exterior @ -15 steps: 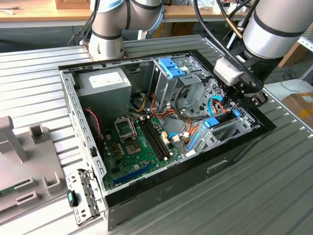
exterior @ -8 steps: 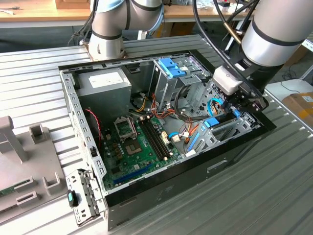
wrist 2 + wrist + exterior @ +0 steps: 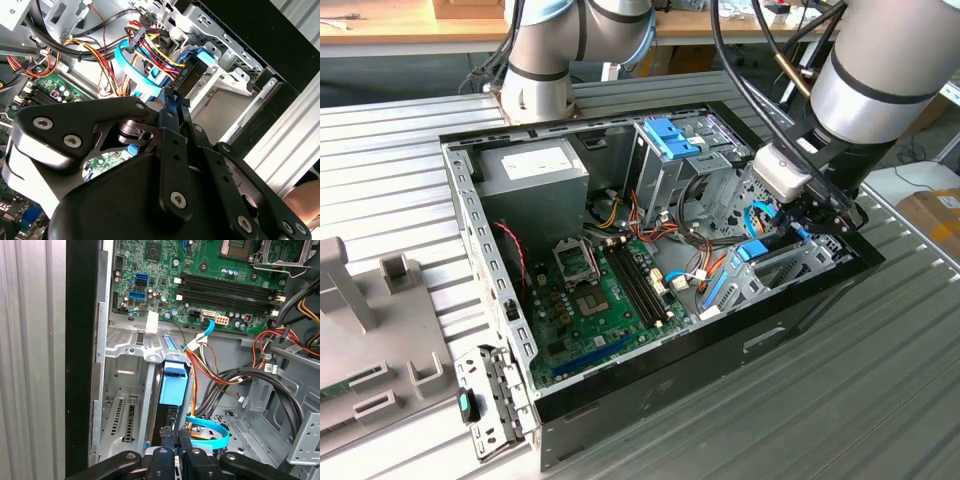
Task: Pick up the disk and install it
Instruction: 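Insert the second disk wire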
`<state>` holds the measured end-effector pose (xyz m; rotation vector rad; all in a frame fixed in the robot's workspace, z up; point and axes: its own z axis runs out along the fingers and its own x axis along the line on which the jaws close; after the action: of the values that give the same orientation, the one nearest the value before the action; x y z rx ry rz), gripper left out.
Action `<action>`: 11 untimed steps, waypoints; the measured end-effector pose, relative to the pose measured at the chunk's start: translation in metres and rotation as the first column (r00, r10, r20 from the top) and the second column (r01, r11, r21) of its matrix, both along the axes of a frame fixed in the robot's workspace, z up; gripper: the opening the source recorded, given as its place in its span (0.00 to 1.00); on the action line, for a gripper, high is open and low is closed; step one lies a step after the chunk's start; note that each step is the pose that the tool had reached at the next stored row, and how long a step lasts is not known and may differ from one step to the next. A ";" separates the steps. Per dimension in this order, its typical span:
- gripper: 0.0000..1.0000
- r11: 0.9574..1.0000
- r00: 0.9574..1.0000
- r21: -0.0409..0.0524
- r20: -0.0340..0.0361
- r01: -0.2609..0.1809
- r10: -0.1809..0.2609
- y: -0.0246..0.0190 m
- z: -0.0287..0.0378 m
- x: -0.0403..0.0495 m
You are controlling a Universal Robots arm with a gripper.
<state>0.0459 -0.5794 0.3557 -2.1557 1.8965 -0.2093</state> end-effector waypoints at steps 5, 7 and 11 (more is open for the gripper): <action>0.16 1.000 1.000 0.000 0.000 -0.004 0.004 0.0002 -0.0052 0.0000; 0.16 1.000 1.000 0.000 0.000 -0.012 0.012 0.0007 -0.0057 0.0000; 0.16 1.000 1.000 0.000 0.000 -0.013 0.013 0.0015 -0.0070 0.0001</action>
<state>0.0460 -0.5778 0.3487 -2.1675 1.8817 -0.2067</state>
